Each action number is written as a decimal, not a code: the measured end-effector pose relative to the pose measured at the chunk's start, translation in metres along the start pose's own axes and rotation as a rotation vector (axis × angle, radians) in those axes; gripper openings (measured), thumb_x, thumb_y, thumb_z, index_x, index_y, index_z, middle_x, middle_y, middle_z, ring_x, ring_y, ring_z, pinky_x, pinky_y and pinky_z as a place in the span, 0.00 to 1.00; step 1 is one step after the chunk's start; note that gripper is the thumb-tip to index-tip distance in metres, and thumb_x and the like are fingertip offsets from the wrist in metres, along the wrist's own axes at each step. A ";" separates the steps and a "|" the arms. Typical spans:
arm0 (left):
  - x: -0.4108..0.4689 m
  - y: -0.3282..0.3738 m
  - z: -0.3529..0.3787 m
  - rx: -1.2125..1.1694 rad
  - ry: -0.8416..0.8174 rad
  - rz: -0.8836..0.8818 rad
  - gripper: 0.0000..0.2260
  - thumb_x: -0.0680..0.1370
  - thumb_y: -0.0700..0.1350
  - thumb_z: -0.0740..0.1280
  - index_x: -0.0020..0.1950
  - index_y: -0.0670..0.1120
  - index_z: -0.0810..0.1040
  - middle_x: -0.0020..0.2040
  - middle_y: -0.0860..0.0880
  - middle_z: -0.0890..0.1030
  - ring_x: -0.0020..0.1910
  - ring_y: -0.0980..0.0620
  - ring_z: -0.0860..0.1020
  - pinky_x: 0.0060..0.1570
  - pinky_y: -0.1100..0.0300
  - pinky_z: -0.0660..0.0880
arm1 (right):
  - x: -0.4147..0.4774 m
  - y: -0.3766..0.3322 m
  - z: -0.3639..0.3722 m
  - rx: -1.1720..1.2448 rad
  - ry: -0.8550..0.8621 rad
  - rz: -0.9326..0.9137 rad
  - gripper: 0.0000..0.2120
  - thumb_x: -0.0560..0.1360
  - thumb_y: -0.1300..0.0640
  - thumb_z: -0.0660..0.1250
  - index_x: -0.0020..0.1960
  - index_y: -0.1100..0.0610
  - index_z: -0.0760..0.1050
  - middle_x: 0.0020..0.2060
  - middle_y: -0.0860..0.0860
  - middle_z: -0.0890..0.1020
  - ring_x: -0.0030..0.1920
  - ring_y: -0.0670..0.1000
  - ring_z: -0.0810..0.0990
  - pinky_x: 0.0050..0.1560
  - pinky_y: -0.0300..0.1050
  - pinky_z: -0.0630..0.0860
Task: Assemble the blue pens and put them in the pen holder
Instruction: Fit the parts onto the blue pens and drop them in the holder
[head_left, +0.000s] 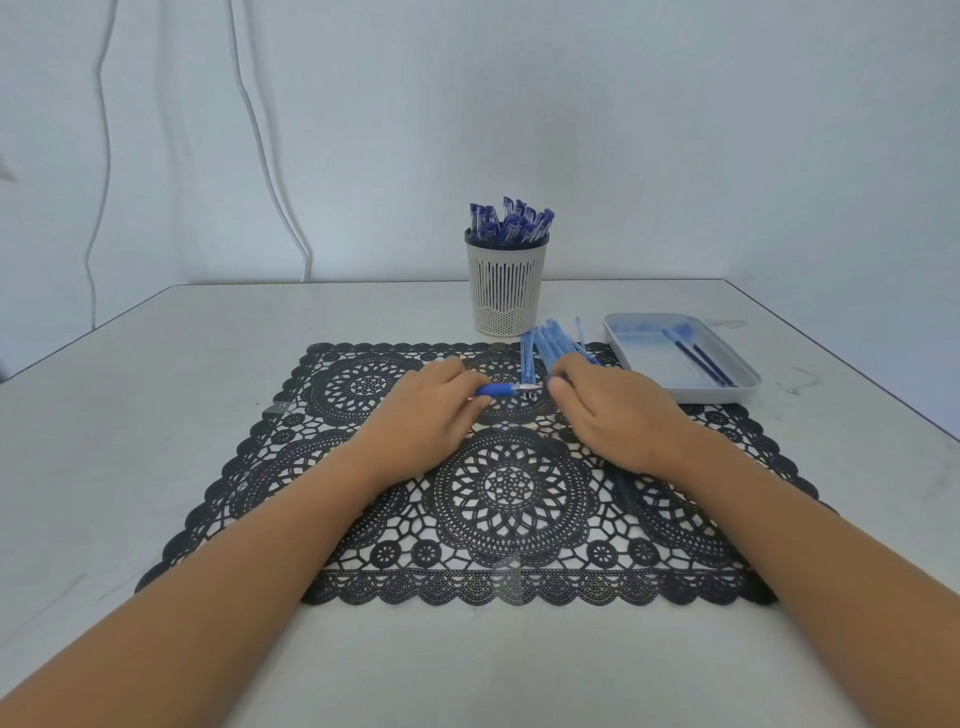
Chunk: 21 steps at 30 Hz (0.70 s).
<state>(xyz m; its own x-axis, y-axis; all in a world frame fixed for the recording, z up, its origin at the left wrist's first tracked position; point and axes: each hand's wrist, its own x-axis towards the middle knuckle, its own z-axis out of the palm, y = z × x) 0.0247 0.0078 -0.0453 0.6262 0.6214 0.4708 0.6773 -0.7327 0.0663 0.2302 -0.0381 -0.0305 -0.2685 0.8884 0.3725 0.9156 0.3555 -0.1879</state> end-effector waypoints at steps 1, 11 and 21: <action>0.000 -0.001 0.000 -0.026 -0.002 -0.036 0.14 0.80 0.48 0.57 0.60 0.43 0.75 0.46 0.50 0.73 0.43 0.53 0.71 0.47 0.55 0.71 | 0.000 0.002 0.000 0.026 0.005 0.019 0.14 0.81 0.50 0.49 0.57 0.55 0.69 0.42 0.49 0.77 0.40 0.48 0.75 0.42 0.44 0.71; 0.000 -0.002 0.001 -0.055 0.013 -0.068 0.13 0.80 0.47 0.58 0.62 0.44 0.73 0.47 0.51 0.72 0.46 0.52 0.71 0.48 0.58 0.68 | -0.001 0.000 0.012 0.036 -0.041 -0.030 0.17 0.76 0.45 0.62 0.61 0.50 0.70 0.50 0.43 0.78 0.53 0.45 0.72 0.57 0.47 0.69; -0.001 0.007 -0.002 0.037 0.104 0.113 0.15 0.78 0.48 0.54 0.55 0.43 0.76 0.39 0.49 0.76 0.35 0.51 0.73 0.36 0.59 0.69 | 0.000 -0.014 0.003 0.438 0.042 0.174 0.17 0.78 0.44 0.54 0.41 0.52 0.74 0.34 0.49 0.79 0.33 0.44 0.74 0.36 0.36 0.68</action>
<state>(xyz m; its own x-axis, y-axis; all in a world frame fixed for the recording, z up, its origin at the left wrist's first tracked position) 0.0283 0.0013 -0.0435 0.6573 0.5022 0.5619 0.6195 -0.7846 -0.0234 0.2166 -0.0422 -0.0304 -0.1015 0.9365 0.3357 0.7308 0.2991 -0.6136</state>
